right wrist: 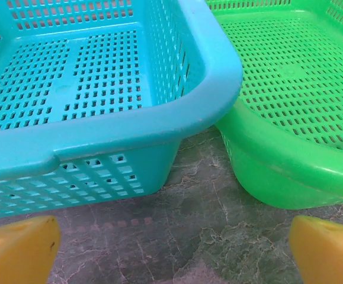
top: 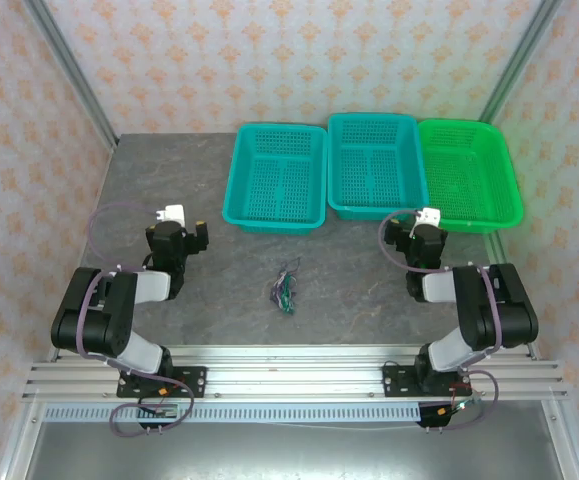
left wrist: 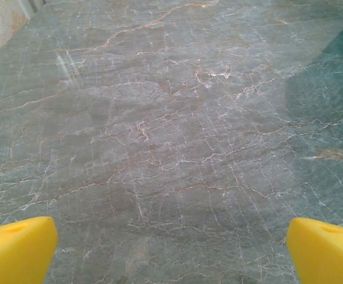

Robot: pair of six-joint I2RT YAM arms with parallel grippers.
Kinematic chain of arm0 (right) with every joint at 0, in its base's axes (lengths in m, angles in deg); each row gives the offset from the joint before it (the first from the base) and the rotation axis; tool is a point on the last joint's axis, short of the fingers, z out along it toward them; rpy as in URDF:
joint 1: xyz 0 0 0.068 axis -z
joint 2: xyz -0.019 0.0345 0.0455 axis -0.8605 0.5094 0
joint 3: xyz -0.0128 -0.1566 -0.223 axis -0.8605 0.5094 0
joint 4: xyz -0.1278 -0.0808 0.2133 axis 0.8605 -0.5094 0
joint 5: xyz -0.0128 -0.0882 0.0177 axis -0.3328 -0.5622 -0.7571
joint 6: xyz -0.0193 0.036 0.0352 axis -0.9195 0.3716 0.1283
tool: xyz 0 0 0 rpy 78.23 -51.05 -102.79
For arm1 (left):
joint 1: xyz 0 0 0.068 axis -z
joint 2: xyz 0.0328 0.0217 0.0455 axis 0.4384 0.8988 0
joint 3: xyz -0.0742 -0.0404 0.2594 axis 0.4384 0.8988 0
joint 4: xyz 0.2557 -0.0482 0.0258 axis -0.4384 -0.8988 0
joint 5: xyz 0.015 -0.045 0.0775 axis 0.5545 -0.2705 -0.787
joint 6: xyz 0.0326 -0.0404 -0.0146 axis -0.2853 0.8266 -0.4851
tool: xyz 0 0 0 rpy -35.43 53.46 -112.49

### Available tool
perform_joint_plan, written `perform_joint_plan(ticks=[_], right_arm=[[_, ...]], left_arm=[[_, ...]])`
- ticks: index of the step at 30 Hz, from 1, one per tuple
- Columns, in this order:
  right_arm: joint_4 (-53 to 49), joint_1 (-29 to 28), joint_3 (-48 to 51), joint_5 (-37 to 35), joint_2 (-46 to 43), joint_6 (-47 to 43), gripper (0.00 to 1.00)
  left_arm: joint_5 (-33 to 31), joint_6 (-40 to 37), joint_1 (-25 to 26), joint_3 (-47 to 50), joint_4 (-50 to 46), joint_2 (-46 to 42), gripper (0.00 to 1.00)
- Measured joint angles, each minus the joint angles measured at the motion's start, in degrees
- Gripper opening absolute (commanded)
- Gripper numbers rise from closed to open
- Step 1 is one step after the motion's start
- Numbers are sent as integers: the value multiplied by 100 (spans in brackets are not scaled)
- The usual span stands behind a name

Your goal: Untangle the cables

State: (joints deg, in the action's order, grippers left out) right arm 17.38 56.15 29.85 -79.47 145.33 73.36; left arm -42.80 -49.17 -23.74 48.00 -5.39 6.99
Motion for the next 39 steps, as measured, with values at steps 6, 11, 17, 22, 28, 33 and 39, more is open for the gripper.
perform_joint_plan(ticks=[6,11,17,22,28,33,39], right_arm=[[-7,0,0,-26,0,2,99],[-7,0,0,-26,0,4,99],[-42,0,-24,-184,0,48,99],[-50,0,-39,-264,0,70,99],[-1025,0,-151,-625,-782,330,99],[-2977,0,-988,-925,-2551,1394,99],[-4640,-59,-1908,420,-3501,2450,100]], left_arm=[[0,0,0,0,0,0,100],[0,0,0,0,0,0,100],[0,0,0,0,0,0,100],[0,0,0,0,0,0,100],[-96,11,4,-55,-164,-118,100],[-590,210,85,-52,-697,-1106,100],[-863,962,227,-492,-2463,-2898,100]])
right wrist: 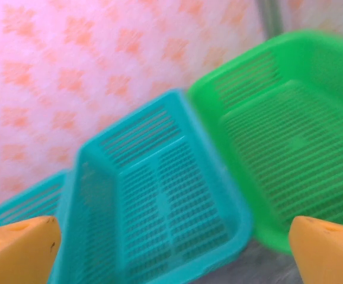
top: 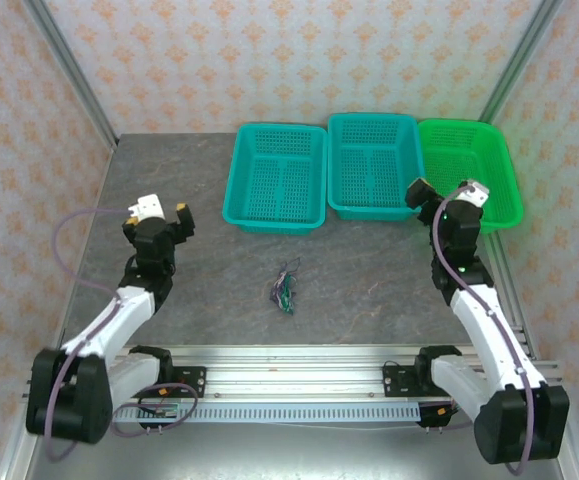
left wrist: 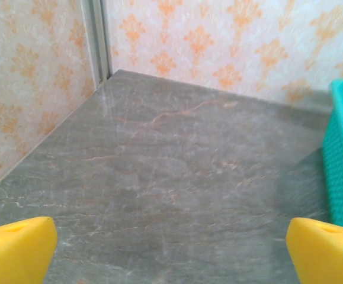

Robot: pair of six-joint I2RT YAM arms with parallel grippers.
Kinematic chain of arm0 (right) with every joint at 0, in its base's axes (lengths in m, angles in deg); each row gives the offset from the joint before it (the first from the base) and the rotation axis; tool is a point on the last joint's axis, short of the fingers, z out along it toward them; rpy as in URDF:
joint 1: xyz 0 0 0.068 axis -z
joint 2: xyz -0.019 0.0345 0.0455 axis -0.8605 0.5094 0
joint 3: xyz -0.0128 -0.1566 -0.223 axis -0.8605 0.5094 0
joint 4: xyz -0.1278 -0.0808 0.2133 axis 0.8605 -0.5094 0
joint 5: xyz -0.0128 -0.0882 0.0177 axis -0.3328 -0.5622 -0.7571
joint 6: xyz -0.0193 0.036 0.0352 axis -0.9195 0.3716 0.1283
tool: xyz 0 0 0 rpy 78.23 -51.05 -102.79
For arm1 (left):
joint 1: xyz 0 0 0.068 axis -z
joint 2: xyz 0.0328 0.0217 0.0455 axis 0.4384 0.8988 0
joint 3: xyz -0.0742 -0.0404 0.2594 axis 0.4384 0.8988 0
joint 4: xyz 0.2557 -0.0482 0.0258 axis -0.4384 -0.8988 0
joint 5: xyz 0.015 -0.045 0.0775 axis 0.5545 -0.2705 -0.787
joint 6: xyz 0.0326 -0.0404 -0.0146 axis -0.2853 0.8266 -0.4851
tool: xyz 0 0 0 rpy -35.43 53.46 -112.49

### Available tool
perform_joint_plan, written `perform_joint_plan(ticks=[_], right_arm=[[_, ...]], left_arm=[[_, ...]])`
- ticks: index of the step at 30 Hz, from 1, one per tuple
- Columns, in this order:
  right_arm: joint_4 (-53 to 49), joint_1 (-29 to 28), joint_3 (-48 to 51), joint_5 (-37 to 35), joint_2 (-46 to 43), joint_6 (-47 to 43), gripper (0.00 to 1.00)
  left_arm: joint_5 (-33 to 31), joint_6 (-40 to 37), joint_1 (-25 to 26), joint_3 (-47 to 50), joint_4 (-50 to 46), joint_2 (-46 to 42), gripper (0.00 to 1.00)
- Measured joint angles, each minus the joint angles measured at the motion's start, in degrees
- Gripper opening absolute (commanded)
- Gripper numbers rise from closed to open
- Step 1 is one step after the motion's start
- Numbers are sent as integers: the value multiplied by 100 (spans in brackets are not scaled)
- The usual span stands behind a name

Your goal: Untangle the cables

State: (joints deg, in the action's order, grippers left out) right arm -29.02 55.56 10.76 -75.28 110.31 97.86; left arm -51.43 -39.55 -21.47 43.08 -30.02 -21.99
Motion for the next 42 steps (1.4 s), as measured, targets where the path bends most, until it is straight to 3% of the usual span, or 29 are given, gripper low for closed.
perform_joint_plan(ticks=[3,8,12,15,18,28,32,34,42], right_arm=[[-793,-382,-376,767,175,232,100],[-1880,-1781,-1012,1513,721,258,98],[-2282,-2710,-1266,1912,1139,282,97],[-2363,-3080,-1266,2068,1351,343,96],[-2376,-3244,-1266,2127,1486,407,95],[-2406,-3248,-1036,2059,1499,501,95],[-2426,-3248,-905,2044,1486,542,95],[-2448,-3248,-872,2035,1458,544,95],[-2210,-3248,-496,1987,1290,555,94]], left_arm=[[358,734,210,-586,-1102,-560,97],[1086,2140,1207,-1255,-2337,-734,76],[1412,3064,2315,-1440,-3073,-168,63],[1488,3480,3115,-1447,-3276,442,52],[1709,3705,3598,-1497,-3263,1056,47],[1856,3740,3864,-2240,-3134,2870,42],[1698,3764,3862,-2385,-2997,3281,25],[1550,3803,3862,-2409,-2977,3399,0],[1419,3797,3860,-2413,-2892,3445,0]])
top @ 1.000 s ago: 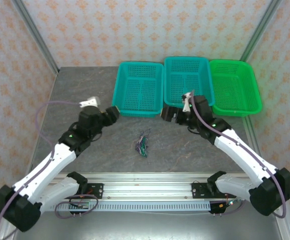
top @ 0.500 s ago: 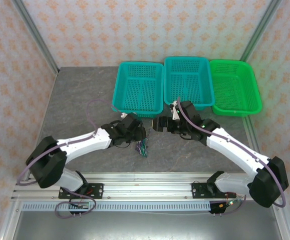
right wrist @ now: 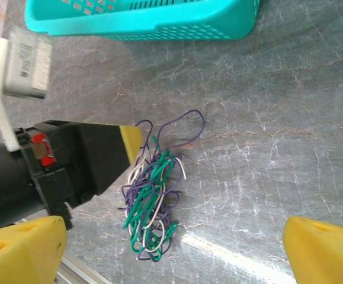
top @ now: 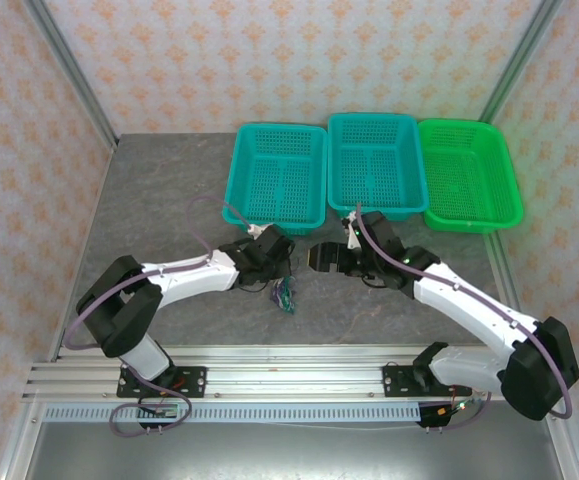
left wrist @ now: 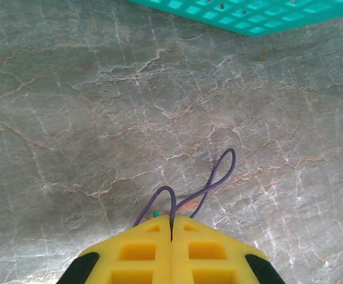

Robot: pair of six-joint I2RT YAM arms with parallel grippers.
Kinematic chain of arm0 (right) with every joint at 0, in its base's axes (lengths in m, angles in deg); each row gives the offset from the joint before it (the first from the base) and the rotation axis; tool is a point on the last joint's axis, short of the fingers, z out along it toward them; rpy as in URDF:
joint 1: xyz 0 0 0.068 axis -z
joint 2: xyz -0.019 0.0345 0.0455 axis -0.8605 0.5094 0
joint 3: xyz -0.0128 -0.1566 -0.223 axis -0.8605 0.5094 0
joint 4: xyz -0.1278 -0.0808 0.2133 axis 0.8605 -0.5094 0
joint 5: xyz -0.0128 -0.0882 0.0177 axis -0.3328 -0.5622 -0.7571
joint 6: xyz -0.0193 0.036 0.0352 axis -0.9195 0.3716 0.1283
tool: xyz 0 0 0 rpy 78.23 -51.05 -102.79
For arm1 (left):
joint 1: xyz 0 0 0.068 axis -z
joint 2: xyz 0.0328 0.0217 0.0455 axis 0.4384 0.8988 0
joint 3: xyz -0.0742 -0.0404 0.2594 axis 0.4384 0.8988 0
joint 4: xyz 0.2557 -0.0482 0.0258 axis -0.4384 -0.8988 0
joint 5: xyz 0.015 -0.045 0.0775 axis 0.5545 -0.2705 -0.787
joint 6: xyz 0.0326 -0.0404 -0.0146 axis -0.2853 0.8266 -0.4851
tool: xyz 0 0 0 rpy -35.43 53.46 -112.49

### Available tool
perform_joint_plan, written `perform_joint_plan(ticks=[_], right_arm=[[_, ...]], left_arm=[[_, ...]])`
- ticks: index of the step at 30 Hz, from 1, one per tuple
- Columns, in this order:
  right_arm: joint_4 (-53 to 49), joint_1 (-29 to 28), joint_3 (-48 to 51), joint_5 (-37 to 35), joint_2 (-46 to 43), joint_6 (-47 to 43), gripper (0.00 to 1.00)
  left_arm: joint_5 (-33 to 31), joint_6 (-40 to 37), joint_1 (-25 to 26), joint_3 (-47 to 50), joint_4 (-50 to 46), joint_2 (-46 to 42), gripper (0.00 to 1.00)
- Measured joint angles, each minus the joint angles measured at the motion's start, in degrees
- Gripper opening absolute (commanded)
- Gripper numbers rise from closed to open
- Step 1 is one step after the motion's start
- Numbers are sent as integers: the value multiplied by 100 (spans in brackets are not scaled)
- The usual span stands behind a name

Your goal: Untangle the cables

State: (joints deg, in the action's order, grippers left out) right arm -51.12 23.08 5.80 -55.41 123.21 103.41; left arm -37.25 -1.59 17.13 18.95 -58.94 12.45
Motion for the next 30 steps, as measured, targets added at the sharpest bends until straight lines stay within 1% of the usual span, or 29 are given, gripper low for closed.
perform_joint_plan(ticks=[4,7,12,16,17,20,22,24,27,30], right_arm=[[546,-79,531,79,13,216,94],[1178,-284,828,190,236,494,94],[2127,-802,949,269,1088,667,93],[2542,-1202,940,162,1714,555,91],[2610,-1292,931,66,1860,514,87],[2780,-1421,925,-332,2131,446,68],[2868,-1429,914,-704,2243,435,57],[2914,-1429,909,-1121,2291,411,50],[2946,-1427,909,-1617,2288,468,31],[2953,-1338,920,-1910,2282,636,19]], left_arm=[[83,-4,0,0,-2,-197,0],[168,-2,0,0,-7,-365,0],[188,0,0,2,-7,-540,0],[203,4,0,70,37,-693,0],[210,7,0,109,57,-741,0],[262,48,-17,254,83,-925,0],[326,70,-70,372,103,-1099,0],[341,72,-170,485,120,-1338,0],[334,63,-372,625,122,-1792,0],[308,-2,-654,691,44,-2218,0]])
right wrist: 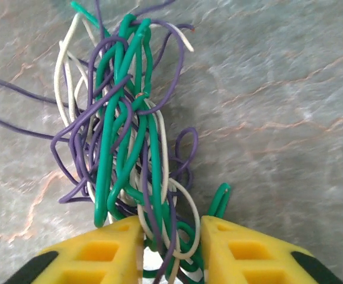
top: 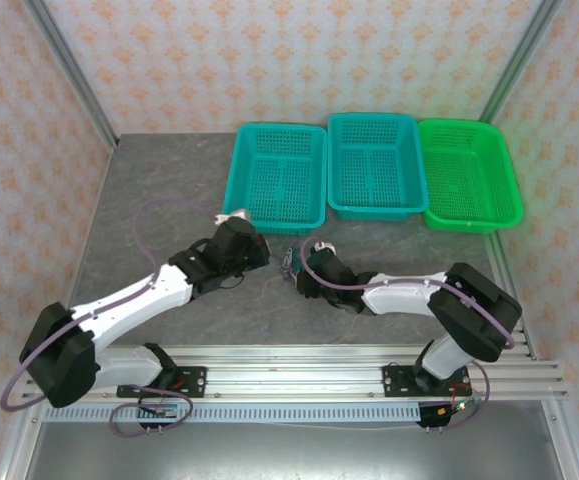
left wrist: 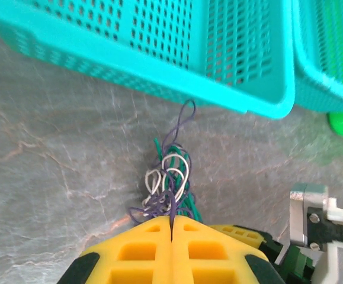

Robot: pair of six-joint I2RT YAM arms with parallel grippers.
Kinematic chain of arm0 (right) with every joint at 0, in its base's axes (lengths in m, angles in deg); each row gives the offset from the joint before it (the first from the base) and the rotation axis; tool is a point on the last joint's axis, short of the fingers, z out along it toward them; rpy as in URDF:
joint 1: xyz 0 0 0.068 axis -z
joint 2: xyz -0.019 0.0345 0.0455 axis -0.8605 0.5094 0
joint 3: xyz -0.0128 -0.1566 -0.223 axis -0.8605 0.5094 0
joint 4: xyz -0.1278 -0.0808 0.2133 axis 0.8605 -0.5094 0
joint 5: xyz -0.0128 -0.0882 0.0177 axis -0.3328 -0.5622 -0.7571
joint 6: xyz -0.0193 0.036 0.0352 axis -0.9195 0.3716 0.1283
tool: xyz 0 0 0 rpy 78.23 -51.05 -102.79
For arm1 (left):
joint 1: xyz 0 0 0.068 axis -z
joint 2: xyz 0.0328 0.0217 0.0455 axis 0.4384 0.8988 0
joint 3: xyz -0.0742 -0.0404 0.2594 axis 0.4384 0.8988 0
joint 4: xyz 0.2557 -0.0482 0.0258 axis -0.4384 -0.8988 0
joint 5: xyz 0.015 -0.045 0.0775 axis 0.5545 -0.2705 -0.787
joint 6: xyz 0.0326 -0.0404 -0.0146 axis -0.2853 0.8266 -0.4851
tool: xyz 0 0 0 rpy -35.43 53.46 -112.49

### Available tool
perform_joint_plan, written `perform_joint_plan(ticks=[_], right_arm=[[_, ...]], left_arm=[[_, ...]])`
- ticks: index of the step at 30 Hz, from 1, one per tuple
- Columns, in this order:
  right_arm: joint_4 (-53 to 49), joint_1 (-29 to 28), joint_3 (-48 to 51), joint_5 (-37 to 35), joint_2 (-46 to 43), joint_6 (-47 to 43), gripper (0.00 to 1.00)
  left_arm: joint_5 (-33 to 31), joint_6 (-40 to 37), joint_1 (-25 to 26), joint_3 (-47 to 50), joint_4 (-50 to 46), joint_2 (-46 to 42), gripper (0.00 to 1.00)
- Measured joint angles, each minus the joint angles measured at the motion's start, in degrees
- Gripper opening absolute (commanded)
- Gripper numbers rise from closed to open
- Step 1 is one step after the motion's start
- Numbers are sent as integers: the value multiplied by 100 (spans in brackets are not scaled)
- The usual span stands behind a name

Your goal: Untangle the cables

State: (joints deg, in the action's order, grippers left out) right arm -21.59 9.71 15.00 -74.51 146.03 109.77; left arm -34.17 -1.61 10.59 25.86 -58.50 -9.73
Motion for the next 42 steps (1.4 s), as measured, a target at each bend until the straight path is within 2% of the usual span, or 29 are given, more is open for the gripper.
perform_joint_plan(ticks=[5,10,17,20,23,27,33,35,38,42], right_arm=[[256,551,501,-59,-382,511,0],[153,1217,1228,-142,-1349,966,0],[-881,2398,2065,-339,-3622,1563,0],[-1270,2599,2127,-356,-4347,1593,0],[-1488,2623,2057,-332,-4465,1464,0],[-1521,2625,1963,-44,-4151,1222,0],[-1528,2625,1543,752,-3989,581,0],[-1552,2625,1222,981,-3989,328,0],[-1606,2625,769,1298,-3989,9,0],[-1845,2625,267,1742,-3989,-282,0]], left_arm=[[-13,-186,-549,72,-295,-411,0],[-20,-304,-903,234,-671,-719,0],[-37,-367,-1530,522,-962,-1032,0],[125,-409,-1598,616,-892,-1034,0],[501,-474,-1596,846,-527,-966,0],[813,-702,-1239,1064,-72,-632,12],[804,-1366,-114,1158,496,-426,30],[807,-1576,-17,1161,625,-426,35],[828,-1862,-17,1154,708,-426,49],[920,-2243,-22,1126,737,-522,64]])
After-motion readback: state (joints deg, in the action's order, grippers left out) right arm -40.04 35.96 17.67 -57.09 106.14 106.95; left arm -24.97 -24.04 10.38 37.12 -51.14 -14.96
